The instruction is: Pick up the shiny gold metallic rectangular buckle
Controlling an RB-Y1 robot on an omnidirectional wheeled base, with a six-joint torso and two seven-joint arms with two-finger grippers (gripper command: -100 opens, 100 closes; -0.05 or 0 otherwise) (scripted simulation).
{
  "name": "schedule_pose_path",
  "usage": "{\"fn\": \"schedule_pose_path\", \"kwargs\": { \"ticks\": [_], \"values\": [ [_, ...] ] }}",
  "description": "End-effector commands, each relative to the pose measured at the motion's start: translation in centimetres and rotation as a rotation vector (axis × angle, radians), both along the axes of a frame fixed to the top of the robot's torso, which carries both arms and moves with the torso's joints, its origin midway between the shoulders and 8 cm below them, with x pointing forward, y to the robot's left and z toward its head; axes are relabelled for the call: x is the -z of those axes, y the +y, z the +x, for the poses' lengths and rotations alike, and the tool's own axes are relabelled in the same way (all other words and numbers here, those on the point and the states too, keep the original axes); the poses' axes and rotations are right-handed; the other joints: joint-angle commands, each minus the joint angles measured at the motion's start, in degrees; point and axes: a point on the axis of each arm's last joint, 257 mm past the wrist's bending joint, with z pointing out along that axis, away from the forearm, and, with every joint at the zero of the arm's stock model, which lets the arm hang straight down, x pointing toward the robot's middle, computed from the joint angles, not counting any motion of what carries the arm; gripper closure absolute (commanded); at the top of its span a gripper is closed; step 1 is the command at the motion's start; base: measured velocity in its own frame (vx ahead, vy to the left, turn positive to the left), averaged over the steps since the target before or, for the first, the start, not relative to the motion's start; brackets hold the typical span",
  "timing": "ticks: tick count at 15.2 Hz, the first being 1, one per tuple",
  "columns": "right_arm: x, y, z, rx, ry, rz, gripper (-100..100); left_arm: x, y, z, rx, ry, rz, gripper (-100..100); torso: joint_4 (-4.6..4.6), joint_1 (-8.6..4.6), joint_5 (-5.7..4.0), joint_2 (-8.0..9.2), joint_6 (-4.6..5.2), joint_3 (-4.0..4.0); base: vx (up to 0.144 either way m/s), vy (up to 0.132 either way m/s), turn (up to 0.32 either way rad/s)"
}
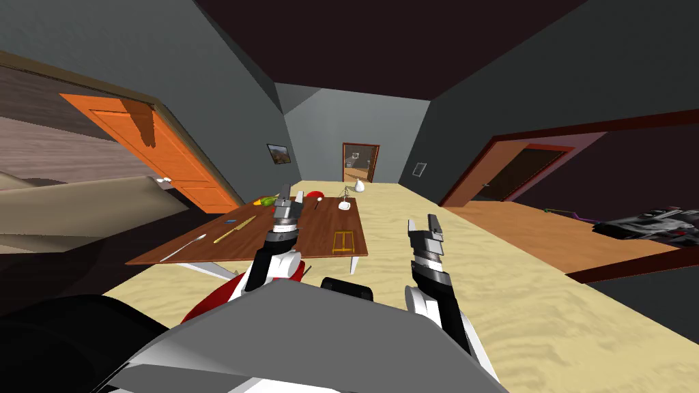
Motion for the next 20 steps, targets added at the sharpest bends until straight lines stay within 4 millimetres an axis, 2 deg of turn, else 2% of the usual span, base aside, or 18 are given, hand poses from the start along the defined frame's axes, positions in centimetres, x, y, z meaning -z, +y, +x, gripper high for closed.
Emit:
{"fn": "schedule_pose_path", "kwargs": {
  "ticks": [1, 3, 4, 5, 7, 8, 9, 10, 11, 12, 13, 14, 15, 16, 17, 18, 19, 20],
  "values": [
    [0.0, 0.0, 0.0, 0.000, 0.000, 0.000, 0, 0.7, -0.5, 0.3, 0.018, 0.023, 0.031, -100, 0.00, 0.00, 0.00, 0.00, 0.00, 0.00, -0.038, -0.025, -0.006],
    [0.0, 0.0, 0.0, 0.000, 0.000, 0.000, 0, 1.4, -0.9, 0.7, 0.032, 0.044, 0.053, -100, 0.04, -0.19, -0.03, 0.25, 0.01, 0.13, -0.100, -0.083, -0.017],
    [0.0, 0.0, 0.0, 0.000, 0.000, 0.000, 0, 2.4, -1.2, 1.0, 0.048, 0.072, 0.077, -100, 0.07, -0.29, -0.06, 0.34, 0.01, 0.19, -0.079, -0.098, -0.018],
    [0.0, 0.0, 0.0, 0.000, 0.000, 0.000, 0, 2.4, -1.2, 1.0, 0.048, 0.072, 0.077, -100, 0.07, -0.36, -0.07, 0.34, 0.01, 0.20, -0.055, -0.089, -0.019],
    [0.0, 0.0, 0.0, 0.000, 0.000, 0.000, 0, 5.0, -1.8, 1.9, 0.076, 0.144, 0.114, -100, 0.05, -0.38, -0.08, 0.24, 0.01, 0.14, -0.035, -0.103, -0.049],
    [0.0, 0.0, 0.0, 0.000, 0.000, 0.000, 0, 5.1, -1.9, 1.9, 0.081, 0.146, 0.126, -100, 0.04, -0.44, -0.09, 0.20, 0.02, 0.11, -0.037, -0.118, -0.050],
    [0.0, 0.0, 0.0, 0.000, 0.000, 0.000, 0, 6.7, -2.1, 2.3, 0.094, 0.189, 0.141, -100, 0.04, -0.48, -0.10, 0.19, 0.01, 0.11, -0.029, -0.130, -0.056],
    [0.0, 0.0, 0.0, 0.000, 0.000, 0.000, 0, 6.8, -2.2, 2.3, 0.099, 0.191, 0.151, -100, 0.03, -0.52, -0.11, 0.17, 0.01, 0.10, -0.019, -0.121, -0.038],
    [0.0, 0.0, 0.0, 0.000, 0.000, 0.000, 0, 8.7, -2.3, 2.6, 0.112, 0.239, 0.167, -100, 0.03, -0.51, -0.11, 0.13, 0.01, 0.08, -0.015, -0.128, -0.054],
    [0.0, 0.0, 0.0, 0.000, 0.000, 0.000, 0, 8.7, -2.4, 2.6, 0.116, 0.241, 0.177, -100, 0.02, -0.53, -0.11, 0.11, 0.01, 0.06, 0.002, -0.122, -0.045],
    [0.0, 0.0, 0.0, 0.000, 0.000, 0.000, 0, 10.8, -2.5, 2.9, 0.129, 0.294, 0.193, -100, 0.01, -0.52, -0.12, 0.06, 0.01, 0.04, 0.008, -0.134, -0.075],
    [0.0, 0.0, 0.0, 0.000, 0.000, 0.000, 0, 10.9, -2.6, 2.9, 0.134, 0.296, 0.204, -100, 0.00, -0.56, -0.12, 0.03, 0.02, 0.02, -0.002, -0.135, -0.058],
    [0.0, 0.0, 0.0, 0.000, 0.000, 0.000, 0, 13.2, -2.6, 3.1, 0.145, 0.352, 0.217, -100, 0.00, -0.56, -0.13, 0.03, 0.01, 0.02, -0.012, -0.146, -0.078],
    [0.0, 0.0, 0.0, 0.000, 0.000, 0.000, 0, 13.3, -2.6, 3.0, 0.151, 0.356, 0.231, -100, 0.00, -0.59, -0.13, 0.06, 0.02, 0.03, -0.009, -0.131, -0.057],
    [0.0, 0.0, 0.0, 0.000, 0.000, 0.000, 0, 15.7, -2.5, 3.0, 0.163, 0.416, 0.246, -100, 0.01, -0.57, -0.13, 0.06, 0.01, 0.03, 0.019, -0.145, -0.079],
    [0.0, 0.0, 0.0, 0.000, 0.000, 0.000, 0, 15.9, -2.6, 3.0, 0.167, 0.419, 0.258, -100, 0.00, -0.60, -0.13, 0.00, 0.02, 0.00, 0.021, -0.142, -0.060],
    [0.0, 0.0, 0.0, 0.000, 0.000, 0.000, 0, 18.2, -2.5, 2.8, 0.180, 0.479, 0.274, -100, -0.01, -0.60, -0.13, -0.03, 0.01, -0.02, 0.023, -0.162, -0.093],
    [0.0, 0.0, 0.0, 0.000, 0.000, 0.000, 0, 18.6, -2.4, 2.8, 0.183, 0.487, 0.286, -100, -0.02, -0.64, -0.13, -0.05, 0.02, -0.03, 0.027, -0.153, -0.071]
  ]
}}
